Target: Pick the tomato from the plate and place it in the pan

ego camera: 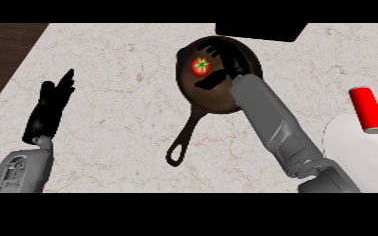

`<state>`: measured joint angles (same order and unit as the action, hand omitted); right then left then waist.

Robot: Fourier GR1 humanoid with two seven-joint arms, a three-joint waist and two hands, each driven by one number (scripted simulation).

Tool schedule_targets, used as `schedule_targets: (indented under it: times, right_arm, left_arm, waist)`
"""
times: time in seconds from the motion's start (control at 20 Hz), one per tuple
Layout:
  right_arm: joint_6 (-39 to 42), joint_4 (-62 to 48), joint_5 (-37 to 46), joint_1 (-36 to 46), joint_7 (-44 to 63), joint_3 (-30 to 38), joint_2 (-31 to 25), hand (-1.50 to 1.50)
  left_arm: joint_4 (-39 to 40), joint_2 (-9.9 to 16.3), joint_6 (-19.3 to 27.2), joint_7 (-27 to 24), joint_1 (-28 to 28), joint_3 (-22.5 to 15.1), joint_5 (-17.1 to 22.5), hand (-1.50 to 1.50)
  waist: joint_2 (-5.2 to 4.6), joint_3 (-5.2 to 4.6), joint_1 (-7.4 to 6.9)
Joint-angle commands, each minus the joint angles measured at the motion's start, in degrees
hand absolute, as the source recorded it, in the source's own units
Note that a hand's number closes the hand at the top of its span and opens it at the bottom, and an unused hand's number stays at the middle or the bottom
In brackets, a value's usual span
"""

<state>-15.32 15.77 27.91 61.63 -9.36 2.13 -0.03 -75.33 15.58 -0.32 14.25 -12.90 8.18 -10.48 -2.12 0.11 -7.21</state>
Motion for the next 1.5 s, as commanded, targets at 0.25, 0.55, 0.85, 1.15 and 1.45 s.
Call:
schedule_targets:
  times: [0.25, 0.55, 0.85, 1.15, 1.45]
  right_arm:
    - [-2.89, -2.20, -10.33, 0.92, -10.14, 3.27, 0.03, -1.50]
    - [-8.01, -2.73, -15.92, 3.20, -13.71, 6.41, 0.03, -1.50]
    - [-9.01, -3.69, -18.55, 4.83, -11.74, 10.33, -2.53, -1.50]
    - [-1.65, -1.67, -20.53, 2.70, -12.18, 12.41, -12.35, -1.50]
    - [10.17, 1.63, -22.49, -4.00, -13.66, 13.23, -20.81, -1.50]
  left_arm:
    - [2.55, 1.79, -2.25, 1.16, -3.20, 1.42, 1.45, 0.00]
    - [1.85, 1.02, -1.03, -0.31, -0.88, 1.40, 0.90, 0.00]
    - [-0.37, 0.29, 0.93, -0.36, 3.03, 1.98, 0.34, 0.00]
    - [-1.06, -0.64, 2.22, 0.15, 4.74, 2.06, -0.24, 0.00]
    - [-1.24, 0.84, 1.36, 1.02, 4.93, 3.92, 0.87, 0.00]
  waist:
    - [0.05, 0.01, -0.02]
    - [0.54, -0.02, 1.08]
    - [1.18, -0.06, 3.98]
    - [1.78, -0.05, 5.92]
    - [2.20, -0.09, 7.23]
